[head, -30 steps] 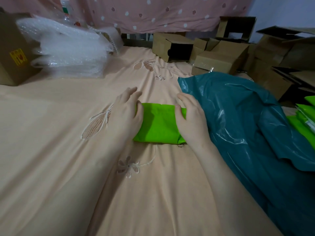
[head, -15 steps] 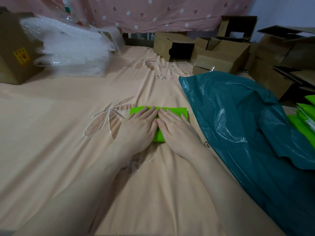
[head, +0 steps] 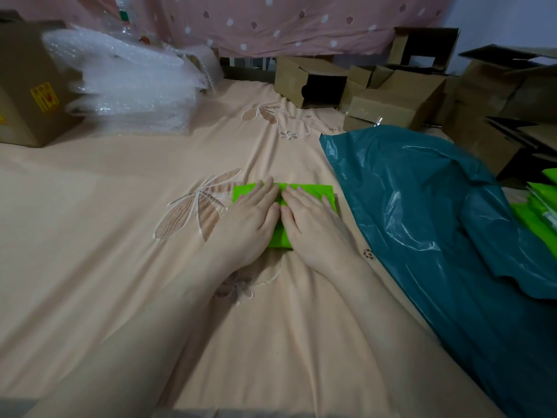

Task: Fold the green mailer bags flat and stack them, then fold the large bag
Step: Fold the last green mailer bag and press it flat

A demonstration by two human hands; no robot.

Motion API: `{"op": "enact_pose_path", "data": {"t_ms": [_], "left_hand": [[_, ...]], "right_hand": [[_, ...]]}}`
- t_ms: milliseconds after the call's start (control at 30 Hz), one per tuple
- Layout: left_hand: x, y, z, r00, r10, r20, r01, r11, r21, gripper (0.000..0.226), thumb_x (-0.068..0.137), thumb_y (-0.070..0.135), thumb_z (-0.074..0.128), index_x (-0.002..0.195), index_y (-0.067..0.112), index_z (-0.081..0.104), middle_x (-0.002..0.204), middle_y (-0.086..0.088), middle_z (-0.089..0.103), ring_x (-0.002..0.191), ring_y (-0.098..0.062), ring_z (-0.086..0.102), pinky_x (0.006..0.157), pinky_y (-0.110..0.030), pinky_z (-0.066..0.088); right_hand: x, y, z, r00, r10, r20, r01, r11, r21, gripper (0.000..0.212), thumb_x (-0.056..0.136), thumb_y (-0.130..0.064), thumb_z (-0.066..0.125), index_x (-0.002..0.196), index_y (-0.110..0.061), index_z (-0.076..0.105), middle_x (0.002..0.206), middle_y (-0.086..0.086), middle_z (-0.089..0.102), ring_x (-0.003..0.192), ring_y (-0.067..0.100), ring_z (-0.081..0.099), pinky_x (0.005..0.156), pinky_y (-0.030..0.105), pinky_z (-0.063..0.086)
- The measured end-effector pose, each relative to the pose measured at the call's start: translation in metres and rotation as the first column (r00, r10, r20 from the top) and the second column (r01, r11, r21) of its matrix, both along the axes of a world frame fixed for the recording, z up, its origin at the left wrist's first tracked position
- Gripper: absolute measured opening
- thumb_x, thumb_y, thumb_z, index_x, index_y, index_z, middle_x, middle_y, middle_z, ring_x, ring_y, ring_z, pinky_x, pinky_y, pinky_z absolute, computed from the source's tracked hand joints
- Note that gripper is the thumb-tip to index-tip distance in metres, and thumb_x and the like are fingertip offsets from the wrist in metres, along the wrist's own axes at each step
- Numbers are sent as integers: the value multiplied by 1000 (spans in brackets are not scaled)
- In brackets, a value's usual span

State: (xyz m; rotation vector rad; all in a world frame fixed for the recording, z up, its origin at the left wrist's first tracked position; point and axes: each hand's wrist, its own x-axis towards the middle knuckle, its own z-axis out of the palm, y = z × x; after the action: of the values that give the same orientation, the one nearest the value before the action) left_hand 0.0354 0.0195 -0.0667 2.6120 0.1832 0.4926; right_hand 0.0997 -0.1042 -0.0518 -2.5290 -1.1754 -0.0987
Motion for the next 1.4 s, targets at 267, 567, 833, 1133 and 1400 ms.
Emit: {"op": "enact_pose_path", "data": {"t_ms": [267, 567, 833, 1133, 1400], "left_hand": [[-17, 30, -5, 994, 109, -13, -106, 981, 160, 77, 85, 49, 3, 148, 8, 21, 155, -10, 19, 145, -19, 16, 119, -35, 12], [-26, 30, -5, 970, 45, -240, 37, 944, 327, 92, 78, 42, -20, 140, -10, 25, 153, -28, 7, 143, -38, 10, 111, -52, 21], [-23, 24, 6, 957, 77, -279, -53, 994, 93, 50, 103, 26, 13, 147, 2, 15, 157, -13, -3, 146, -21, -3, 115, -33, 1], [-3, -6, 28, 992, 111, -60, -94, 965, 243, 55, 98, 30, 21, 149, 9, 16, 158, -5, 10, 146, -15, 4, 116, -35, 1], [22, -23, 6, 991, 49, -128, -11, 958, 287, 70, 88, 44, -2, 149, 15, 16, 158, -1, 12, 145, -14, 10, 115, -33, 8]], "right_hand": [[-14, 27, 8, 990, 113, 83, -113, 994, -4, 49, 101, -29, 26, 148, -16, 24, 157, -3, 20, 145, 9, 12, 118, 39, 7], [-12, 32, -6, 992, 116, 54, -108, 987, -122, 48, 101, -31, 23, 149, -23, 21, 157, -11, 17, 145, 5, 11, 118, 38, 7], [-10, 33, -5, 992, 123, -28, -125, 990, -61, 48, 102, -29, 25, 148, -20, 24, 158, -8, 17, 145, 6, 10, 119, 38, 6], [5, -3, 16, 1000, 14, 3, -15, 998, 63, 49, 101, -26, 28, 149, -16, 24, 158, -3, 19, 145, 9, 14, 119, 35, 8], [20, -16, -4, 981, -24, -192, 41, 995, 86, 50, 102, -35, 23, 148, -14, 25, 157, -2, 21, 145, 9, 14, 118, 35, 8]]}}
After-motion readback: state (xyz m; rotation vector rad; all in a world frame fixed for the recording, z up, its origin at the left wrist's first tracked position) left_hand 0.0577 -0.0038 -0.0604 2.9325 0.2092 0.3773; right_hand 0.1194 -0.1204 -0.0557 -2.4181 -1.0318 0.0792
